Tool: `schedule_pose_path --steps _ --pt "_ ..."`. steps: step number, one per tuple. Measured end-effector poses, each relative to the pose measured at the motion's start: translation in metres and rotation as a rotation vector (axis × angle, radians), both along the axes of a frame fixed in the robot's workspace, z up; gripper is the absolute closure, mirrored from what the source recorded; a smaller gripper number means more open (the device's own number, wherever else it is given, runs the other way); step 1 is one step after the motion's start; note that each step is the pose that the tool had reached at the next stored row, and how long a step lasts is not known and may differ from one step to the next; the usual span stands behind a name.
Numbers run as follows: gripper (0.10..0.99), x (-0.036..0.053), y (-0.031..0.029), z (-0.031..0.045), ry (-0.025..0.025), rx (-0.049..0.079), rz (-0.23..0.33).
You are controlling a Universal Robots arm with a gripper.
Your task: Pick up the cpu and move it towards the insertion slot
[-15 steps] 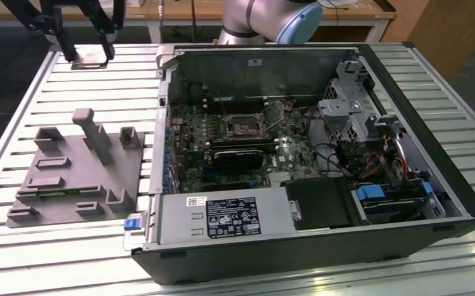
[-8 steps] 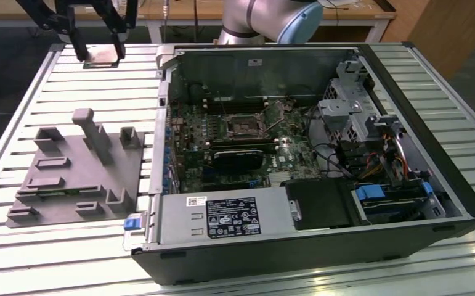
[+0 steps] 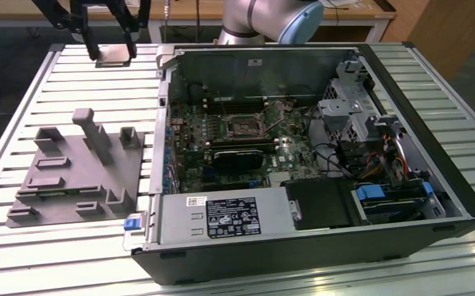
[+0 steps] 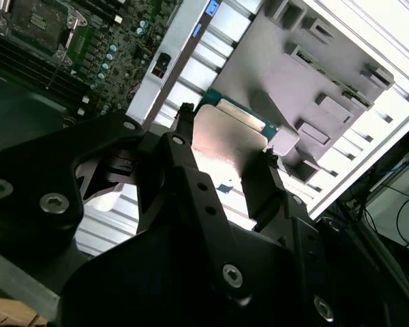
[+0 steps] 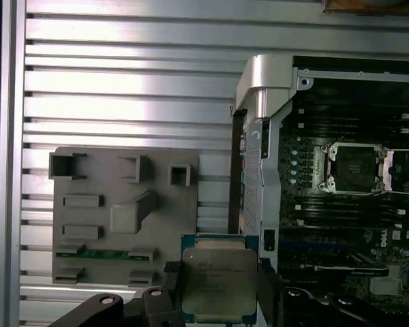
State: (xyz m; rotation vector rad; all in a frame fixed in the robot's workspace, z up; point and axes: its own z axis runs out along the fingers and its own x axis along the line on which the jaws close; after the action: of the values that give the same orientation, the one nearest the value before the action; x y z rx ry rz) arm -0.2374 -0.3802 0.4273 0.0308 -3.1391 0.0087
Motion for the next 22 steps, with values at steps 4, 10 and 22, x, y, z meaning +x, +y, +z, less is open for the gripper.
schedule_pose_path --steps 4,10,22 --pt "0.553 0.0074 0.0008 0.0000 0.0000 0.000 0.000" --pt "0.553 0.0178 0.0020 -0.0001 -0.0001 0.000 0.000" --pt "0.553 0.0414 0.0037 -0.0005 0.0000 0.000 0.000"
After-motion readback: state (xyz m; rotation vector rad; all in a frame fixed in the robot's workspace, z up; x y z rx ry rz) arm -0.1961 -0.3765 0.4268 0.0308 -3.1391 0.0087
